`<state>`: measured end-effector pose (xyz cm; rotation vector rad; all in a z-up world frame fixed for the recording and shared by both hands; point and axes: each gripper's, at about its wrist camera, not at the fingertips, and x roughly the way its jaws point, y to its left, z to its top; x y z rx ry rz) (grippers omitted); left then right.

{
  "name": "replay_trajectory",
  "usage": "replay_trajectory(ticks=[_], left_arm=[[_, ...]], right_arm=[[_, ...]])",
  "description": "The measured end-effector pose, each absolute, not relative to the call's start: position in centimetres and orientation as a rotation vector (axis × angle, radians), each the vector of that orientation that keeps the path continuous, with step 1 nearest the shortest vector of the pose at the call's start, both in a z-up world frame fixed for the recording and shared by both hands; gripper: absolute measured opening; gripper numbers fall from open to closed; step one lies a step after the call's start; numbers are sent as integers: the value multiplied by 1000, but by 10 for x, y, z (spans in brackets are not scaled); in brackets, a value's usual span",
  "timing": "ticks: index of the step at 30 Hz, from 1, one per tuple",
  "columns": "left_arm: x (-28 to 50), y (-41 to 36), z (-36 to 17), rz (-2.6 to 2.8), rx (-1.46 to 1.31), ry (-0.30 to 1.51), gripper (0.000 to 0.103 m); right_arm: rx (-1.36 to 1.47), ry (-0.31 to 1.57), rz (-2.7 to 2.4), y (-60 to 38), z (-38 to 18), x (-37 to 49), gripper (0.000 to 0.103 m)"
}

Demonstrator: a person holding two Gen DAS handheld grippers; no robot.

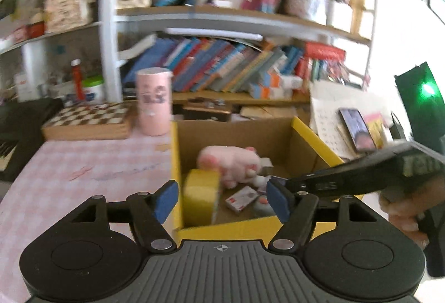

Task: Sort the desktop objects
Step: 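Lift the open left tool out of the box and back away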

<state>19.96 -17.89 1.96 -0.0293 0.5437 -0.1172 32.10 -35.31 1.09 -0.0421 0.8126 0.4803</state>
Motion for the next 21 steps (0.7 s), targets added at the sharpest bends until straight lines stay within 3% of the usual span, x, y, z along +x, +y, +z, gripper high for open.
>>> replay_trajectory(ticks=[8, 15, 21], left_arm=[[146, -137, 32, 28, -58, 498, 72], [97, -122, 26, 39, 41, 496, 73], [55, -99, 17, 81, 46, 536, 83]], right_arm=[[16, 664, 370, -340, 25, 245, 22], [42, 662, 306, -304, 14, 169, 22], [42, 691, 221, -278, 3, 112, 27]])
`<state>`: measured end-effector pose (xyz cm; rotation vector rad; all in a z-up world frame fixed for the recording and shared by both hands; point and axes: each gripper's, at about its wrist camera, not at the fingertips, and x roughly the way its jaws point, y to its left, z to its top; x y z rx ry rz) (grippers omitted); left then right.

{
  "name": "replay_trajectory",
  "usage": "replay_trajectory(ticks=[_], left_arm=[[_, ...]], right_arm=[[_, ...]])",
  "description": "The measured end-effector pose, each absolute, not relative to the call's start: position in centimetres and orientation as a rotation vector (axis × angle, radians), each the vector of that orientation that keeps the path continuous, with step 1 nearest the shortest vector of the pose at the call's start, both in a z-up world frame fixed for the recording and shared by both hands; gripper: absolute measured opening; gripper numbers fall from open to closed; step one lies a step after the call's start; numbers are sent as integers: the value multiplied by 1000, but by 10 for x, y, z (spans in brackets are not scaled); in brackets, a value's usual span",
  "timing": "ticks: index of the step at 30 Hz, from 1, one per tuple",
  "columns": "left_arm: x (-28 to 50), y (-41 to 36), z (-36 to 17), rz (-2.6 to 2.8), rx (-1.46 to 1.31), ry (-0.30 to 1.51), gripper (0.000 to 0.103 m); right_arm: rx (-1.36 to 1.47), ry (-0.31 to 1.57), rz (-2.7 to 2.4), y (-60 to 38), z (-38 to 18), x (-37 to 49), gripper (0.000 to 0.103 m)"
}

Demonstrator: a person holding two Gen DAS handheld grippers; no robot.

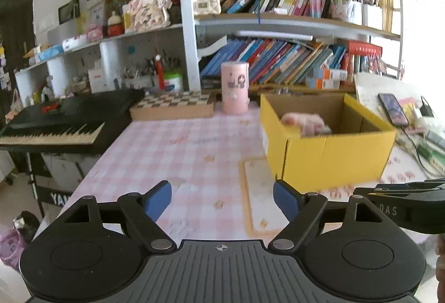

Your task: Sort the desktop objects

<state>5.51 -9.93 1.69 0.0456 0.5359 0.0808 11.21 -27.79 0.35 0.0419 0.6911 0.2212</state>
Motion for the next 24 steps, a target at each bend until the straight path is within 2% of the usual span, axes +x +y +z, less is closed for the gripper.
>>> replay_trajectory(ticks=[6, 16, 22, 24], left_arm=[[19, -67, 12, 67, 25, 569, 89], [-14, -41, 1, 34, 42, 619, 90], [-21, -31, -4, 28, 25, 650, 95], [-23, -28, -4, 32, 23, 651, 96]], right_arm=[[36, 723, 172, -254, -3, 64, 34], [13, 714, 146, -229, -3, 11, 47], [4, 713, 135, -222, -2, -3, 63], [3, 717, 134, -220, -2, -5, 73]])
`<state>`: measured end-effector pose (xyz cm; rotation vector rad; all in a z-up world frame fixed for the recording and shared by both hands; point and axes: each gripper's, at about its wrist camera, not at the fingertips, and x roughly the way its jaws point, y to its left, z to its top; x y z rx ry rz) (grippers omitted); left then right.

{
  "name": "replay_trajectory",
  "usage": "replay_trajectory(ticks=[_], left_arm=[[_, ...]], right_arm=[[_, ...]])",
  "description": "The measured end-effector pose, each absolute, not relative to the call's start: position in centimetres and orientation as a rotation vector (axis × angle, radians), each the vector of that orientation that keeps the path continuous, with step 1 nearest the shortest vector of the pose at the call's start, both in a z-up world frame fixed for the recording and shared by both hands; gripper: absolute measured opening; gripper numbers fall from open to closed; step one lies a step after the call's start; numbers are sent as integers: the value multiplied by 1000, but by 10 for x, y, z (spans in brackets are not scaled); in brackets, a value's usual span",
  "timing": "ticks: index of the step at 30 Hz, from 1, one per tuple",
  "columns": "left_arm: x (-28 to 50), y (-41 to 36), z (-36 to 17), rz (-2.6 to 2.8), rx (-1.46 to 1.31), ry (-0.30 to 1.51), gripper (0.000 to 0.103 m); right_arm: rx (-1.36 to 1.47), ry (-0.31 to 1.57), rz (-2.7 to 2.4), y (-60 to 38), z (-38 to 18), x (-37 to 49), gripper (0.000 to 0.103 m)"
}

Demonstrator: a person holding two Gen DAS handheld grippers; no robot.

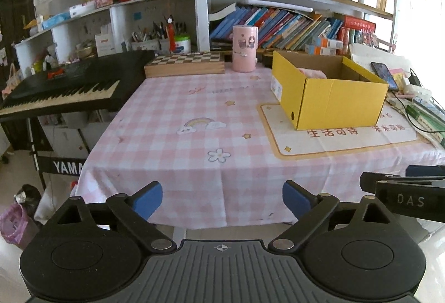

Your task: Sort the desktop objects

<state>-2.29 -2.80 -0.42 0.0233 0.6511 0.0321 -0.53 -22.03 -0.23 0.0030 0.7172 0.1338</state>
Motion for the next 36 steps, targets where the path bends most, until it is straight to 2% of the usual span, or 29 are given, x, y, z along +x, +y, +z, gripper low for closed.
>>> replay_trajectory(ticks=[5, 12, 36], left_arm=[[-27, -28, -4, 29, 51, 648, 101], [-27, -26, -4, 24, 63, 648, 102], [-24, -28, -5, 4, 46, 664, 103]], right_arm=[[1, 730, 136, -216, -4, -8, 83], [-15, 739, 134, -210, -5, -10, 89], [-11, 758, 107, -213, -9, -8, 91]])
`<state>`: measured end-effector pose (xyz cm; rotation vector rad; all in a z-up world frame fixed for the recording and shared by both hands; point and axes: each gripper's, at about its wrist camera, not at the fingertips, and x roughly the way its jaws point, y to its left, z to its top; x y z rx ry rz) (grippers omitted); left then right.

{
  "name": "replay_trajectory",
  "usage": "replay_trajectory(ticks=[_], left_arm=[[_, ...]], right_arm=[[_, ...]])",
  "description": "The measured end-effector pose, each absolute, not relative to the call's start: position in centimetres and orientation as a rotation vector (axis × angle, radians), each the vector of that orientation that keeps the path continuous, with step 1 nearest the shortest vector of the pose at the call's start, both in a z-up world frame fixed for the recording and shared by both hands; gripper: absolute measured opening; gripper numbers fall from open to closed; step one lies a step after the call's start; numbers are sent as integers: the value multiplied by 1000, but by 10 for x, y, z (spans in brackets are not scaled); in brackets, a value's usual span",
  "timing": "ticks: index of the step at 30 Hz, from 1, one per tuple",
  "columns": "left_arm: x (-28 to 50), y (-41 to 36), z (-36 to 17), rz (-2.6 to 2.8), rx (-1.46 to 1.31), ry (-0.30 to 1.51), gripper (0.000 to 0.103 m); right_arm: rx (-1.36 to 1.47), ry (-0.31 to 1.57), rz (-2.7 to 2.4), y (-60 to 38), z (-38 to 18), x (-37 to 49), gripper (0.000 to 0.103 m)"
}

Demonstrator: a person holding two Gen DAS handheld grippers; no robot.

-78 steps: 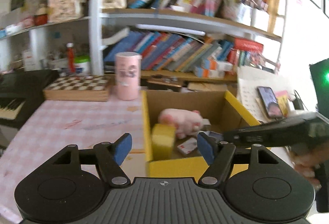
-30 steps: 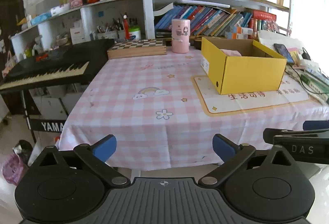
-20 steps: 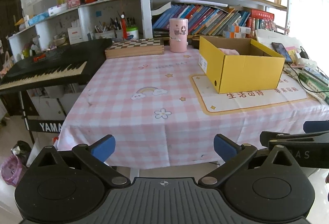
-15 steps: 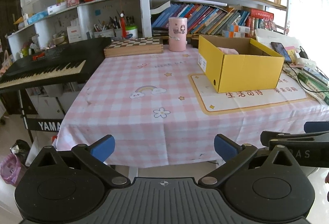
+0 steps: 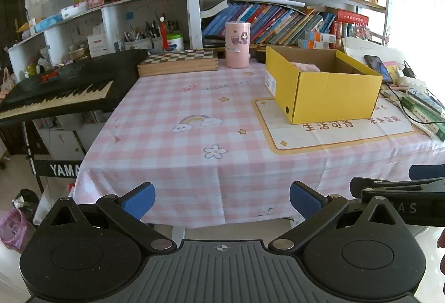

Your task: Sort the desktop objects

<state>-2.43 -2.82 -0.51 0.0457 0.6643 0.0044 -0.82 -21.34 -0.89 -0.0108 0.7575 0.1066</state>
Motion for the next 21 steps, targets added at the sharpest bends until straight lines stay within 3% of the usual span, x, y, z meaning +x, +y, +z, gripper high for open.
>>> replay_trajectory(ticks=[21], left_arm=[[-24, -45, -7, -12, 63, 684, 103]], right_arm=[[27, 771, 96, -231, -12, -8, 91]])
